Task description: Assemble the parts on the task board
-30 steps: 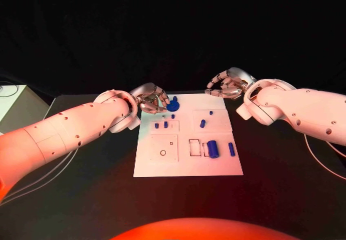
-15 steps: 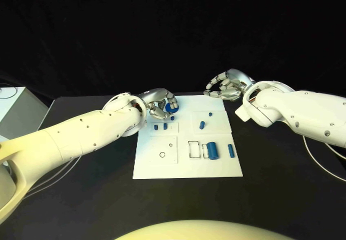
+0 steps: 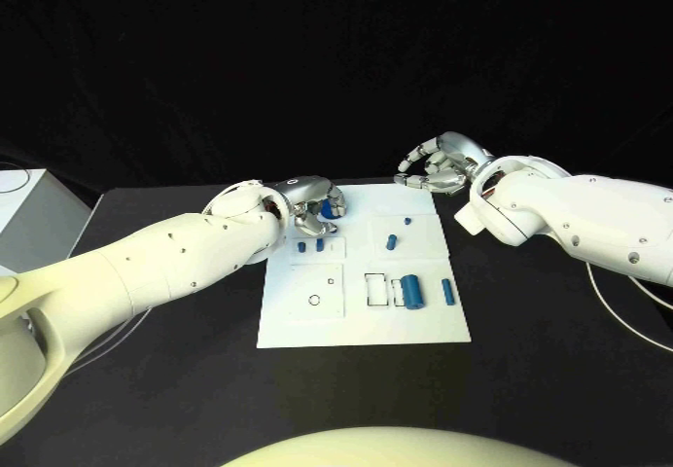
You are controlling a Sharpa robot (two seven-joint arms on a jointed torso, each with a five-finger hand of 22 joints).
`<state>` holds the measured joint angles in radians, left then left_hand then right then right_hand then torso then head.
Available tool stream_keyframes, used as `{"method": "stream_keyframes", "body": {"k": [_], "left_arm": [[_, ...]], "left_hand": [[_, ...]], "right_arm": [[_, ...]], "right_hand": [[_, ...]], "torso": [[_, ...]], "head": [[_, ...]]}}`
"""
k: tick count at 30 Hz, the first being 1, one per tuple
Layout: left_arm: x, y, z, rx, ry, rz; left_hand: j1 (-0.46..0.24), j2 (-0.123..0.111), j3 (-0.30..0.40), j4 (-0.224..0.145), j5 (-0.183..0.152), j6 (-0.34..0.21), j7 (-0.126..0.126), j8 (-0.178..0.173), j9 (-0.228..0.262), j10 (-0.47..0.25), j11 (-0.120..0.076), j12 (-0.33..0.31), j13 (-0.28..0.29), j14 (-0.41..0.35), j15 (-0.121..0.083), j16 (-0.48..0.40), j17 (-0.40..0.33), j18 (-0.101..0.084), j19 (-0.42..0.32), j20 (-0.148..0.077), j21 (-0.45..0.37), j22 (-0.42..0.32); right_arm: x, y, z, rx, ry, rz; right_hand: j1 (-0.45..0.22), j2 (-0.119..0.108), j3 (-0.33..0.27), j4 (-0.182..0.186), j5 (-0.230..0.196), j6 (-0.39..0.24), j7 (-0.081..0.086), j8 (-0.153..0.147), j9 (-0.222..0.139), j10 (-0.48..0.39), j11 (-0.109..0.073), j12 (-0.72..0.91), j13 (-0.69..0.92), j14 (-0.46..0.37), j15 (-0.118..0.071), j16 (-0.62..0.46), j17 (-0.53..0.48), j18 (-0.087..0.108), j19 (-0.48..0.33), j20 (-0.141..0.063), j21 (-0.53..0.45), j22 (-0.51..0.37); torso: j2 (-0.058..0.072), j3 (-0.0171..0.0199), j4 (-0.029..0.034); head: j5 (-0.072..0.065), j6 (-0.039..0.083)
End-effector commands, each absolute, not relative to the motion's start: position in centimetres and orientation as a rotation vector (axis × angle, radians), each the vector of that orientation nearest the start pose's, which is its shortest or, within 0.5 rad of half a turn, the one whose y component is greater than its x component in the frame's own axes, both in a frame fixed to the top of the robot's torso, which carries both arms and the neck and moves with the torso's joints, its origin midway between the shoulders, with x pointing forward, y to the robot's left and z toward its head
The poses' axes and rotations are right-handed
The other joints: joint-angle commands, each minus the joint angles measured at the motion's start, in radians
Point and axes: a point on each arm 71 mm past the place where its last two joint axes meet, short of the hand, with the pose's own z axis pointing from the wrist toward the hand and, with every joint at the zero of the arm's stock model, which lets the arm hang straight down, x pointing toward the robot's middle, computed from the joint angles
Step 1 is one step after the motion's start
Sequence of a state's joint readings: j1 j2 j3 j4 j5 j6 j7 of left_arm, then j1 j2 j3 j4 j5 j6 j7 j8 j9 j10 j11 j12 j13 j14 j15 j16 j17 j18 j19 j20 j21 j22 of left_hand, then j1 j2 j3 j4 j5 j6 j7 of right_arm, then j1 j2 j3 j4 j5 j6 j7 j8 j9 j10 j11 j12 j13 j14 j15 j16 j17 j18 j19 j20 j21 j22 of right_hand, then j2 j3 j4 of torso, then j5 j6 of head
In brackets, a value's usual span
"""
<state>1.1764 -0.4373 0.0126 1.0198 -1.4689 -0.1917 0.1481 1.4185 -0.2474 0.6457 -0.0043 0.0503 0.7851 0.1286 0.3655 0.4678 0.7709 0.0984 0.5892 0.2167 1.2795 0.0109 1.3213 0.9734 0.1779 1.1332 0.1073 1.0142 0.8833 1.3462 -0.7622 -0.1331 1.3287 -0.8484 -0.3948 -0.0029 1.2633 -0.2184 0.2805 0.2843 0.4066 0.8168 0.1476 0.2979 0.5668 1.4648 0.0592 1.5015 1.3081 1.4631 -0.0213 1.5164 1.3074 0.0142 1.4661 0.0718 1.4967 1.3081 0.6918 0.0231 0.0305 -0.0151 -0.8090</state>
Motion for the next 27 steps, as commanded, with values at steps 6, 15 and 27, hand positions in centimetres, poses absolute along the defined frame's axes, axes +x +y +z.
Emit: {"method": "stream_keyframes", "body": {"k": [6, 15, 27], "left_arm": [[55.61, 11.47, -21.82, 0.368, 1.766, -0.703], [55.81, 11.21, -21.96, 0.366, 1.771, -0.693], [56.19, 11.25, -22.23, 0.357, 1.78, -0.672]], "left_hand": [[-0.014, 0.0, 0.007, 0.004, 0.0, 0.012, -0.002, -0.008, -0.003, 0.008, 0.0, -0.014, -0.009, 0.01, 0.0, 0.008, 0.003, -0.019, 0.011, 0.001, 0.01, 0.01], [-0.018, 0.004, 0.012, 0.003, 0.0, 0.024, -0.001, -0.013, -0.006, 0.033, -0.003, -0.014, -0.014, 0.023, 0.001, 0.022, 0.016, -0.024, 0.032, 0.002, 0.032, 0.035], [-0.016, 0.012, 0.022, -0.001, 0.0, 0.053, 0.0, -0.01, -0.007, 0.046, -0.003, -0.017, -0.018, 0.028, 0.005, 0.03, 0.018, -0.027, 0.042, 0.005, 0.046, 0.049]], "right_arm": [[53.82, -22.5, -15.19, 0.367, 1.615, 0.83], [53.77, -22.35, -15.17, 0.365, 1.617, 0.834], [53.72, -22.2, -15.06, 0.362, 1.616, 0.838]], "right_hand": [[0.002, 0.008, 0.001, -0.006, 0.006, -0.006, 0.001, 0.005, -0.001, 0.031, 0.005, -0.004, 0.198, 0.089, 0.005, 0.002, 0.188, 0.002, 0.09, 0.007, -0.004, 0.225], [0.002, 0.007, 0.002, -0.006, 0.007, -0.006, 0.001, 0.005, -0.002, 0.031, 0.005, -0.004, 0.198, 0.089, 0.005, 0.002, 0.188, 0.002, 0.09, 0.007, -0.004, 0.225], [0.002, 0.007, 0.002, -0.006, 0.007, -0.006, 0.001, 0.005, -0.002, 0.031, 0.005, -0.004, 0.198, 0.089, 0.005, 0.002, 0.188, 0.002, 0.09, 0.007, -0.004, 0.225]], "torso": [[0.0, -0.0003, 0.0002], [-0.001, -0.0002, 0.0011], [0.0, 0.0001, -0.0007]], "head": [[-0.002, -0.002], [-0.006, -0.004], [-0.009, -0.007]]}}
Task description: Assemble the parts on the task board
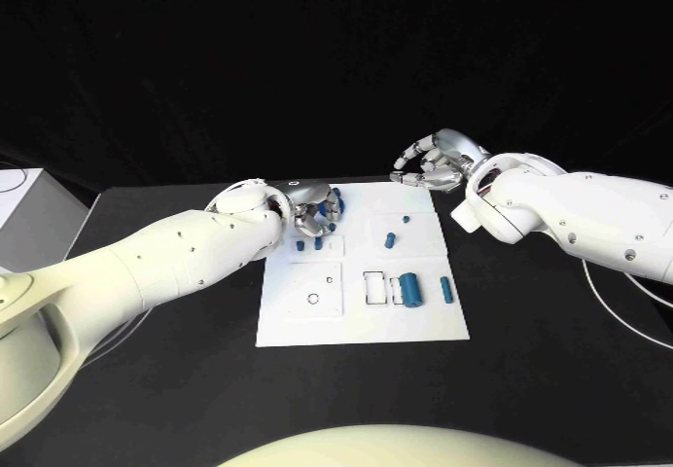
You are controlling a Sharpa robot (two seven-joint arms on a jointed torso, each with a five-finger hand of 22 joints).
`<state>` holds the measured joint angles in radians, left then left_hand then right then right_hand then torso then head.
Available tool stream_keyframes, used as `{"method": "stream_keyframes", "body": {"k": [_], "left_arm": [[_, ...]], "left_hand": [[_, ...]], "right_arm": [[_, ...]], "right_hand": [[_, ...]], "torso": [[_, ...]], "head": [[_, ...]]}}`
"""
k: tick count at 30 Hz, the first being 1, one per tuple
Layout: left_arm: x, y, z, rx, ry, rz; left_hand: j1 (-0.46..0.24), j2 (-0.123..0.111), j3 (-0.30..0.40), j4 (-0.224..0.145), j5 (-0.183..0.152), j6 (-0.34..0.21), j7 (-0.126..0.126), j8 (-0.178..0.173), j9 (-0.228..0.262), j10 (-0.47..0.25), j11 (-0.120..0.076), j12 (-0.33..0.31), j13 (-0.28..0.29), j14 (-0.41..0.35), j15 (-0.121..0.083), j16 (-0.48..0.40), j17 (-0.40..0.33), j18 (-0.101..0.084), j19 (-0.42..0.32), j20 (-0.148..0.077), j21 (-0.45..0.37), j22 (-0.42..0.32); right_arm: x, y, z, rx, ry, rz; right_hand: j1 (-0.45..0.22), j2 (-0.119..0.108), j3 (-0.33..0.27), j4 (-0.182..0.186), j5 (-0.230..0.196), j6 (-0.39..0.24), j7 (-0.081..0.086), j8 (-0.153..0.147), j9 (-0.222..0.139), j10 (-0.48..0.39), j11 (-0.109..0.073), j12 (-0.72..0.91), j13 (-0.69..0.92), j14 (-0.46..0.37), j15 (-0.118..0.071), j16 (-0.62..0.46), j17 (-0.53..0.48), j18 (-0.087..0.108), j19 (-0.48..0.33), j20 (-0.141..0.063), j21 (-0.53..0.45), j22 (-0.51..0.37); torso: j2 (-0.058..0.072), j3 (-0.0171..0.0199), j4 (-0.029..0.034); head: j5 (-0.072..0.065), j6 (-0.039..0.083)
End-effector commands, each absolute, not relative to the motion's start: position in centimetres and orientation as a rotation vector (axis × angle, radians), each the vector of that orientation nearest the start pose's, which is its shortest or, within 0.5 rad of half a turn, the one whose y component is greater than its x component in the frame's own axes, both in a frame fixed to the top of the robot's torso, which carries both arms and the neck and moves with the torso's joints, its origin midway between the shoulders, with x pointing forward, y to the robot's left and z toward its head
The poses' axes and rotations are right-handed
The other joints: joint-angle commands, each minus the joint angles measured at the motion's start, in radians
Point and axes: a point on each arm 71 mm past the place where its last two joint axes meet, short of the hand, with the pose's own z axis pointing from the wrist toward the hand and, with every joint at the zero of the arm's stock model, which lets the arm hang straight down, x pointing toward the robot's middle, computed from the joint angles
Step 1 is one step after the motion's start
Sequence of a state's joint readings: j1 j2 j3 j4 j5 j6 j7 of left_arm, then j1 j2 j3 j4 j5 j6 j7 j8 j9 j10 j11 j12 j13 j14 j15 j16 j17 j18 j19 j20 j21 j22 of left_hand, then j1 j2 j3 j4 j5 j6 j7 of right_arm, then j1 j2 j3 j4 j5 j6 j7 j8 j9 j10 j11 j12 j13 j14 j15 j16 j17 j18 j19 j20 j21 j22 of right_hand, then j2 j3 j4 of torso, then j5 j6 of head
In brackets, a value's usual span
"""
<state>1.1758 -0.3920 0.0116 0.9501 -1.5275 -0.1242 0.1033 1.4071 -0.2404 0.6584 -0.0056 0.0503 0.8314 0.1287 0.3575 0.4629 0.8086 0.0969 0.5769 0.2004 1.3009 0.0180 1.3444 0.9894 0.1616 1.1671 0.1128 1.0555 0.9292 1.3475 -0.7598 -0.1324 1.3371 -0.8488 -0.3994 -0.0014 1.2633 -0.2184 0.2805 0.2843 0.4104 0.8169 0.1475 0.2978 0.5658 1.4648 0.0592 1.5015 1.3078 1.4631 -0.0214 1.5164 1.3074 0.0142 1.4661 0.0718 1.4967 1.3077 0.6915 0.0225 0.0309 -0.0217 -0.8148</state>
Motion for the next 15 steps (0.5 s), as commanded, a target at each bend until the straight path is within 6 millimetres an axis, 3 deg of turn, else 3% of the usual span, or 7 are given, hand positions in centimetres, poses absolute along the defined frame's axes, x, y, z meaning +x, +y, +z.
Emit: {"method": "stream_keyframes", "body": {"k": [1, 15], "left_arm": [[56.21, 11.24, -22.25, 0.357, 1.78, -0.672], [56.38, 11.07, -22.54, 0.355, 1.791, -0.668]], "left_hand": [[-0.004, 0.005, 0.009, 0.0, 0.0, 0.006, 0.0, -0.002, -0.002, 0.009, -0.002, -0.005, -0.001, 0.007, -0.002, 0.007, 0.002, -0.011, 0.008, -0.001, 0.004, 0.003], [-0.006, 0.012, 0.015, 0.001, 0.0, 0.015, 0.001, -0.004, -0.004, 0.015, -0.002, -0.005, -0.002, 0.012, 0.0, 0.014, 0.009, -0.013, 0.015, 0.001, 0.013, 0.013]], "right_arm": [[53.72, -22.19, -15.05, 0.362, 1.616, 0.838], [53.66, -21.94, -14.95, 0.358, 1.617, 0.845]], "right_hand": [[0.002, 0.007, 0.002, -0.006, 0.003, -0.006, 0.001, 0.005, -0.001, 0.031, 0.005, -0.004, 0.198, 0.089, 0.005, 0.002, 0.188, 0.002, 0.09, 0.007, -0.004, 0.225], [0.002, 0.007, 0.003, -0.006, 0.004, -0.006, 0.001, 0.006, -0.001, 0.033, 0.005, -0.003, 0.199, 0.09, 0.006, 0.003, 0.189, 0.002, 0.09, 0.007, -0.003, 0.226]], "torso": [[0.0, 0.0004, -0.0009], [0.001, 0.001, -0.0012]], "head": [[-0.003, -0.001], [-0.007, -0.005]]}}
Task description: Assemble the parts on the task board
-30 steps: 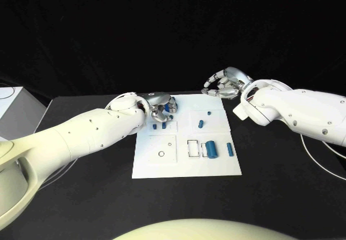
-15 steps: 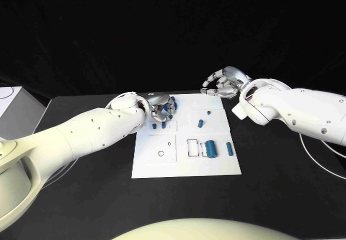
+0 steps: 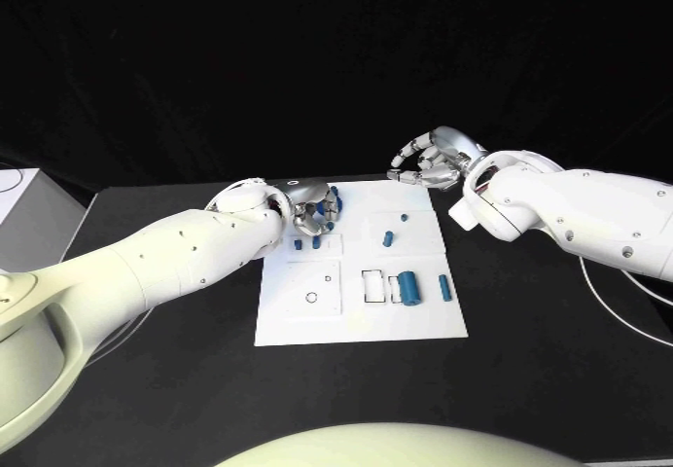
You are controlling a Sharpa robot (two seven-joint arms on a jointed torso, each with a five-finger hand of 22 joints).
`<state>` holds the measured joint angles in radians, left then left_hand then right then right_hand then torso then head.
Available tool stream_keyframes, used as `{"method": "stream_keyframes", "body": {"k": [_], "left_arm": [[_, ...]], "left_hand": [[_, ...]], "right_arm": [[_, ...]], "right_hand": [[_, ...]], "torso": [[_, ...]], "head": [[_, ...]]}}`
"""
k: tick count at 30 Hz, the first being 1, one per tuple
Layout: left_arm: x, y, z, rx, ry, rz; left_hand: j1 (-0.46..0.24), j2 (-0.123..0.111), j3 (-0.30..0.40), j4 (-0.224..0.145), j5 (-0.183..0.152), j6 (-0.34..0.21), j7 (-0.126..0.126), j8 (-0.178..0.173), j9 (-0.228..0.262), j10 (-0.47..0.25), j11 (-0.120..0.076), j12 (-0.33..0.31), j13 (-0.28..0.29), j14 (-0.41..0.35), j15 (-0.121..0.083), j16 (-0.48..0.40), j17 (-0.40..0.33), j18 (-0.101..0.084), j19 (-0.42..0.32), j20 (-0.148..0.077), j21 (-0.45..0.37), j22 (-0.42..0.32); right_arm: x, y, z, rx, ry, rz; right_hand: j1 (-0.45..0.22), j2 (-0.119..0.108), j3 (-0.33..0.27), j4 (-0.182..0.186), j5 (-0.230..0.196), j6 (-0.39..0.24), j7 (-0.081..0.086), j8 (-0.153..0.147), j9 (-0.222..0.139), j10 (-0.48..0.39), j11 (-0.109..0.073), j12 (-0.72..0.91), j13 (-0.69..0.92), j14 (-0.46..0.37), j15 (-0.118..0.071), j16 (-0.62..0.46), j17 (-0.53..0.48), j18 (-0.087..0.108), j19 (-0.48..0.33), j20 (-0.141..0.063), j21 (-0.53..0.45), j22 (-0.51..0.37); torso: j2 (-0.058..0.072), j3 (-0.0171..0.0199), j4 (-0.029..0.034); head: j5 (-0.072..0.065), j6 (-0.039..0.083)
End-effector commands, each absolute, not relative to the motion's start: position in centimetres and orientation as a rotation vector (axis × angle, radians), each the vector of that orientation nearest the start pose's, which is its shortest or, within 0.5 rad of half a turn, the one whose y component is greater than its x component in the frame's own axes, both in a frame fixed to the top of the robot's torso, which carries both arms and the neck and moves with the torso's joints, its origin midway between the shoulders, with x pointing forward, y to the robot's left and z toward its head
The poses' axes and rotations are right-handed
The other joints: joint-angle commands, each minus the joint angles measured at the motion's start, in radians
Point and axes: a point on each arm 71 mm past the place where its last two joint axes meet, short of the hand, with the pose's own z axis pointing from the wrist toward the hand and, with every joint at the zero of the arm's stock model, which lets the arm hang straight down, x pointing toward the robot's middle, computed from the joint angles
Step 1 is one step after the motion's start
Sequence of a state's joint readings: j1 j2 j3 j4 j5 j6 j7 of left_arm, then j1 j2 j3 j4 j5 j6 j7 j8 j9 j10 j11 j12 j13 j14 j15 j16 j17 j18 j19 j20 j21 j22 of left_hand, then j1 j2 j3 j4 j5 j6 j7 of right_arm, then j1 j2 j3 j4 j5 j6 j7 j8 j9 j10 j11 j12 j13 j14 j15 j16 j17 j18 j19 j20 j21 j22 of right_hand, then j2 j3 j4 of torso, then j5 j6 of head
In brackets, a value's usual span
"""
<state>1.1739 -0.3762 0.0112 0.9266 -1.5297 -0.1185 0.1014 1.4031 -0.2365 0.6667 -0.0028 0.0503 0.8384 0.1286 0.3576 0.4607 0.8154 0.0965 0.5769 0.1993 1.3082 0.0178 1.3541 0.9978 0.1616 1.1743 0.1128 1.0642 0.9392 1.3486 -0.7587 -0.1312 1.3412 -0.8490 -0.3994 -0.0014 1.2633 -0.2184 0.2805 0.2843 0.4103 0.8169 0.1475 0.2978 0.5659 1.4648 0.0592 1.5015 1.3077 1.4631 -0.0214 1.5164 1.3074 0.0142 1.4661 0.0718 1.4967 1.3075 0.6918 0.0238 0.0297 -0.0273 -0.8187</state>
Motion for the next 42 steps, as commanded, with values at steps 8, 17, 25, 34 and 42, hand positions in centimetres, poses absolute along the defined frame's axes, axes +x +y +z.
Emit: {"method": "stream_keyframes", "body": {"k": [8, 17, 25, 34, 42], "left_arm": [[56.34, 10.95, -22.84, 0.354, 1.808, -0.665], [56.38, 10.91, -23.03, 0.357, 1.825, -0.663], [56.34, 10.69, -23.11, 0.359, 1.828, -0.67], [56.44, 10.87, -22.93, 0.353, 1.795, -0.68], [56.46, 11.0, -22.63, 0.342, 1.75, -0.695]], "left_hand": [[-0.001, 0.012, 0.012, -0.003, 0.0, 0.012, 0.001, -0.006, -0.003, 0.012, -0.001, -0.006, -0.002, 0.005, 0.0, 0.006, -0.001, -0.014, 0.009, 0.002, 0.007, 0.005], [0.0, 0.022, 0.022, -0.008, 0.0, 0.03, 0.004, -0.008, -0.006, 0.033, -0.002, -0.004, -0.003, 0.01, 0.002, 0.015, 0.006, -0.016, 0.017, 0.005, 0.022, 0.02], [-0.002, 0.023, 0.024, -0.009, 0.0, 0.031, 0.005, -0.012, -0.007, 0.039, -0.002, -0.006, -0.005, 0.013, 0.002, 0.018, 0.009, -0.018, 0.021, 0.006, 0.028, 0.027], [-0.004, 0.043, 0.036, -0.016, 0.0, 0.077, 0.01, -0.014, -0.008, 0.107, -0.012, -0.008, -0.007, 0.035, -0.005, 0.039, 0.035, -0.025, 0.046, 0.003, 0.065, 0.067], [0.002, 0.057, 0.062, -0.045, 0.0, 0.127, 0.011, -0.028, -0.009, 0.186, -0.021, -0.056, -0.018, 0.06, -0.015, 0.05, 0.053, -0.035, 0.079, -0.007, 0.109, 0.114]], "right_arm": [[53.6, -21.79, -14.91, 0.355, 1.618, 0.849], [53.58, -21.65, -14.87, 0.352, 1.618, 0.852], [53.55, -21.54, -14.85, 0.35, 1.619, 0.854], [53.55, -21.53, -14.81, 0.349, 1.618, 0.855], [53.56, -21.58, -14.79, 0.349, 1.617, 0.854]], "right_hand": [[0.002, 0.007, 0.003, -0.006, 0.004, -0.006, 0.001, 0.006, -0.001, 0.033, 0.005, -0.003, 0.199, 0.09, 0.006, 0.003, 0.189, 0.002, 0.09, 0.007, -0.003, 0.226], [0.002, 0.007, 0.003, -0.006, 0.004, -0.006, 0.001, 0.006, -0.001, 0.033, 0.005, -0.003, 0.199, 0.09, 0.006, 0.003, 0.189, 0.002, 0.09, 0.007, -0.003, 0.226], [0.001, 0.007, 0.003, -0.005, 0.004, -0.005, 0.001, 0.008, -0.001, 0.034, 0.005, -0.002, 0.2, 0.089, 0.006, 0.002, 0.189, 0.002, 0.09, 0.007, -0.003, 0.226], [0.001, 0.007, 0.003, -0.005, 0.004, -0.005, 0.001, 0.008, -0.001, 0.034, 0.005, -0.002, 0.2, 0.089, 0.006, 0.002, 0.189, 0.002, 0.09, 0.007, -0.003, 0.226], [0.001, 0.007, 0.003, -0.005, 0.004, -0.005, 0.001, 0.008, -0.001, 0.034, 0.005, -0.002, 0.2, 0.089, 0.006, 0.002, 0.189, 0.002, 0.09, 0.007, -0.003, 0.226]], "torso": [[-0.001, -0.0009, 0.0019], [-0.001, -0.0007, 0.001], [-0.002, -0.0009, 0.0024], [-0.002, -0.001, 0.0026], [-0.002, -0.0017, 0.0022]], "head": [[-0.006, -0.006], [-0.005, -0.008], [-0.007, -0.009], [-0.007, -0.008], [-0.008, -0.007]]}}
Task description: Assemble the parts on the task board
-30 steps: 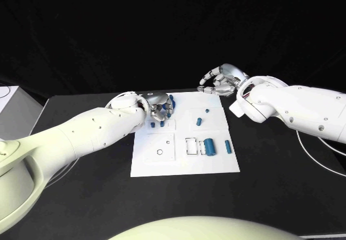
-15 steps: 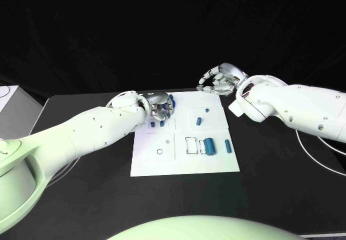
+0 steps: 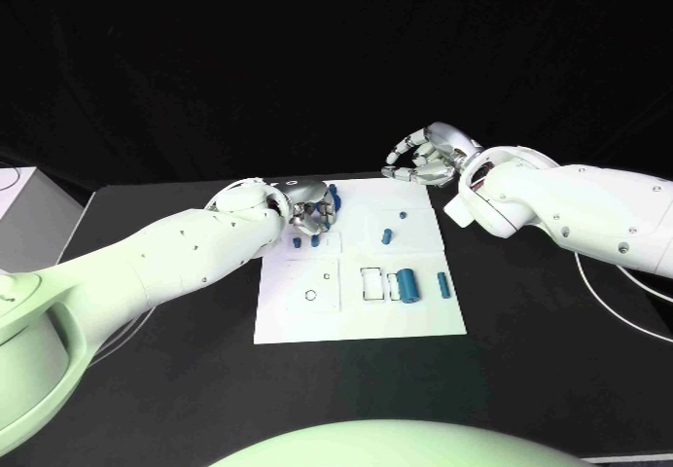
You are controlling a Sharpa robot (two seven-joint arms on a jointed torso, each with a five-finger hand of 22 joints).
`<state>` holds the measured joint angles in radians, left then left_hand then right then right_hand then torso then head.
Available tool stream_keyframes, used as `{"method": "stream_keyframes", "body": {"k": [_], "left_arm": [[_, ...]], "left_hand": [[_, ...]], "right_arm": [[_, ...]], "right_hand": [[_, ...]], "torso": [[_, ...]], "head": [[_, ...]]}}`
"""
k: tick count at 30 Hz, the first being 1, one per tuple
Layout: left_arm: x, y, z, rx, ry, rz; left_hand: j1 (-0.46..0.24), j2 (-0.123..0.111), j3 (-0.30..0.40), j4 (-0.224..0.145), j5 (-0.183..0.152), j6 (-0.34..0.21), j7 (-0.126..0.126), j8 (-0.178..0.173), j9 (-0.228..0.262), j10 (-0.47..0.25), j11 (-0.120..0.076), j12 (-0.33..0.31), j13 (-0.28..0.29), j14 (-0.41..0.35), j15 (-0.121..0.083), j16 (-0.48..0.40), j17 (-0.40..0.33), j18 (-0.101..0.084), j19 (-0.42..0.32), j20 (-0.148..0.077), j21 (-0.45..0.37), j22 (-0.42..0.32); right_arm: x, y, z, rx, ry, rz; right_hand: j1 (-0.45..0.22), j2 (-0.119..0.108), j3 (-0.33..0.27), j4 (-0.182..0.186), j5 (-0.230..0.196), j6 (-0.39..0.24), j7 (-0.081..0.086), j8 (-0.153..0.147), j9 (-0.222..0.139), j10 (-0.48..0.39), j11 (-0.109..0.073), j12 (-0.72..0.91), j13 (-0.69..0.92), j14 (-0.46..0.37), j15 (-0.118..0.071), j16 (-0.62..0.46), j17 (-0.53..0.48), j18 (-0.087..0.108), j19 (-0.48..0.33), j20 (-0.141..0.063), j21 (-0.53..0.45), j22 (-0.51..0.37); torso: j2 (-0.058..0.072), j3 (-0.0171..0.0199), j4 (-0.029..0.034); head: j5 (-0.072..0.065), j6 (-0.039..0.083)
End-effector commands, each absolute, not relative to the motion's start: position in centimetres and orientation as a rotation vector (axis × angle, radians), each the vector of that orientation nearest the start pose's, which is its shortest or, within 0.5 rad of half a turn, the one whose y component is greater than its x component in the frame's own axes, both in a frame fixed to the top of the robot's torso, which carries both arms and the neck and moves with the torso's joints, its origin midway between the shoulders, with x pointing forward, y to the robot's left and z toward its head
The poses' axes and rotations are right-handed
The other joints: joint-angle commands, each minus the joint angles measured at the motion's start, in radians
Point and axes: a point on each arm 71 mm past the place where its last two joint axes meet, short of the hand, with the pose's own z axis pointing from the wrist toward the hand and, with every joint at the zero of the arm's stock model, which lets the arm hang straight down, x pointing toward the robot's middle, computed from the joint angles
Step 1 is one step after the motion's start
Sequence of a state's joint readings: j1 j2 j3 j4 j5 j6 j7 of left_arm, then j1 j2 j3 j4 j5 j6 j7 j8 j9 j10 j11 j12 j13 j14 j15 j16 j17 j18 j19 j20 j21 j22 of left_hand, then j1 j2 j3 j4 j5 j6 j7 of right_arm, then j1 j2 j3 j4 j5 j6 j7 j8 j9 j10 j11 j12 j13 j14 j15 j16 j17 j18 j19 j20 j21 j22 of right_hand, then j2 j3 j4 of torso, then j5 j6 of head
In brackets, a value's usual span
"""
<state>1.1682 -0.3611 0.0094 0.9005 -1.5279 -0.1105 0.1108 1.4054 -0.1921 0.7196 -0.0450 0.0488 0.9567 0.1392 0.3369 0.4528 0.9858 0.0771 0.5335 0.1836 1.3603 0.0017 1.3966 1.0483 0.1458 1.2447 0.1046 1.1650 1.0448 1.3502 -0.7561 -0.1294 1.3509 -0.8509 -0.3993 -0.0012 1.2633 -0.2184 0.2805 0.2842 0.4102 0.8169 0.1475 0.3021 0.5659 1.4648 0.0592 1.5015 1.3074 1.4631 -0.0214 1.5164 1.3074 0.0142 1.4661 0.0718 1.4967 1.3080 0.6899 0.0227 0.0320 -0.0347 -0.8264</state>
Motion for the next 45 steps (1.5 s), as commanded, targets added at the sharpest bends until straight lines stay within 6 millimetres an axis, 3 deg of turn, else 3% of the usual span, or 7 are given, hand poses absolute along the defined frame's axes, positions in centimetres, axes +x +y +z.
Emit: {"method": "stream_keyframes", "body": {"k": [1, 15, 21, 28, 31, 45], "left_arm": [[56.5, 11.0, -22.6, 0.339, 1.744, -0.698], [55.7, 11.7, -21.7, 0.269, 1.713, -0.767], [55.4, 13.1, -21.0, 0.234, 1.747, -0.78], [55.4, 15.0, -20.8, 0.204, 1.762, -0.759], [55.5, 15.7, -20.9, 0.192, 1.77, -0.743], [56.0, 16.4, -21.8, 0.189, 1.787, -0.699]], "left_hand": [[-0.001, 0.012, 0.011, -0.005, 0.002, 0.011, 0.001, -0.01, -0.001, 0.02, -0.002, -0.019, -0.003, 0.009, 0.001, 0.007, 0.002, -0.019, 0.01, 0.001, 0.01, 0.01], [-0.009, 0.01, 0.018, -0.017, 0.002, 0.015, 0.005, -0.031, -0.006, 0.038, 0.003, -0.065, -0.01, 0.015, 0.004, 0.008, 0.002, -0.021, 0.015, 0.001, 0.019, 0.019], [-0.016, 0.008, 0.016, -0.017, 0.002, 0.016, 0.007, -0.038, -0.006, 0.042, 0.005, -0.083, -0.013, 0.014, 0.006, 0.007, -0.004, -0.021, 0.013, 0.003, 0.017, 0.016], [-0.018, 0.008, 0.015, -0.017, 0.002, 0.016, 0.007, -0.041, -0.006, 0.043, 0.006, -0.091, -0.014, 0.013, 0.007, 0.006, -0.006, -0.021, 0.012, 0.004, 0.016, 0.015], [-0.018, 0.008, 0.015, -0.017, 0.002, 0.016, 0.007, -0.042, -0.006, 0.044, 0.006, -0.094, -0.015, 0.013, 0.007, 0.007, -0.005, -0.021, 0.012, 0.004, 0.017, 0.016], [-0.018, 0.008, 0.015, -0.019, 0.002, 0.017, 0.007, -0.045, -0.007, 0.045, 0.007, -0.101, -0.016, 0.014, 0.007, 0.007, -0.004, -0.021, 0.012, 0.004, 0.017, 0.017]], "right_arm": [[53.6, -21.6, -14.8, 0.349, 1.617, 0.854], [53.6, -21.8, -14.8, 0.35, 1.617, 0.85], [53.6, -22.2, -14.8, 0.355, 1.615, 0.843], [53.6, -22.4, -14.8, 0.358, 1.615, 0.839], [53.6, -22.4, -14.8, 0.358, 1.615, 0.838], [53.6, -22.3, -14.8, 0.356, 1.617, 0.841]], "right_hand": [[0.001, 0.007, 0.004, -0.005, 0.005, -0.003, 0.001, 0.006, -0.001, 0.035, 0.005, -0.001, 0.201, 0.089, 0.005, 0.002, 0.189, 0.002, 0.09, 0.007, -0.002, 0.226], [0.001, 0.007, 0.004, -0.005, 0.005, -0.003, 0.001, 0.006, -0.001, 0.035, 0.005, -0.001, 0.201, 0.089, 0.005, 0.002, 0.189, 0.002, 0.09, 0.007, -0.002, 0.226], [0.001, 0.007, 0.004, -0.005, 0.005, -0.003, 0.001, 0.006, -0.001, 0.035, 0.005, -0.001, 0.201, 0.089, 0.005, 0.002, 0.189, 0.002, 0.09, 0.007, -0.002, 0.226], [0.001, 0.007, 0.004, -0.005, 0.005, -0.003, 0.001, 0.006, -0.001, 0.035, 0.005, -0.001, 0.201, 0.089, 0.005, 0.002, 0.189, 0.002, 0.09, 0.007, -0.002, 0.226], [0.001, 0.007, 0.004, -0.005, 0.005, -0.003, 0.001, 0.006, -0.001, 0.035, 0.005, -0.001, 0.201, 0.089, 0.005, 0.002, 0.189, 0.002, 0.09, 0.007, -0.002, 0.226], [0.001, 0.007, 0.004, -0.005, 0.005, -0.003, 0.001, 0.006, -0.001, 0.035, 0.005, -0.001, 0.201, 0.089, 0.005, 0.002, 0.189, 0.002, 0.09, 0.007, -0.002, 0.226]], "torso": [[0.0, -0.0008, 0.0001], [-0.002, -0.0008, 0.0023], [-0.004, -0.0014, 0.0072], [-0.007, -0.0055, 0.0136], [-0.005, -0.0042, 0.0102], [-0.004, -0.0018, 0.0077]], "head": [[0.0, 0.001], [0.001, 0.007], [-0.001, 0.006], [-0.006, 0.003], [-0.002, 0.003], [0.004, 0.004]]}}
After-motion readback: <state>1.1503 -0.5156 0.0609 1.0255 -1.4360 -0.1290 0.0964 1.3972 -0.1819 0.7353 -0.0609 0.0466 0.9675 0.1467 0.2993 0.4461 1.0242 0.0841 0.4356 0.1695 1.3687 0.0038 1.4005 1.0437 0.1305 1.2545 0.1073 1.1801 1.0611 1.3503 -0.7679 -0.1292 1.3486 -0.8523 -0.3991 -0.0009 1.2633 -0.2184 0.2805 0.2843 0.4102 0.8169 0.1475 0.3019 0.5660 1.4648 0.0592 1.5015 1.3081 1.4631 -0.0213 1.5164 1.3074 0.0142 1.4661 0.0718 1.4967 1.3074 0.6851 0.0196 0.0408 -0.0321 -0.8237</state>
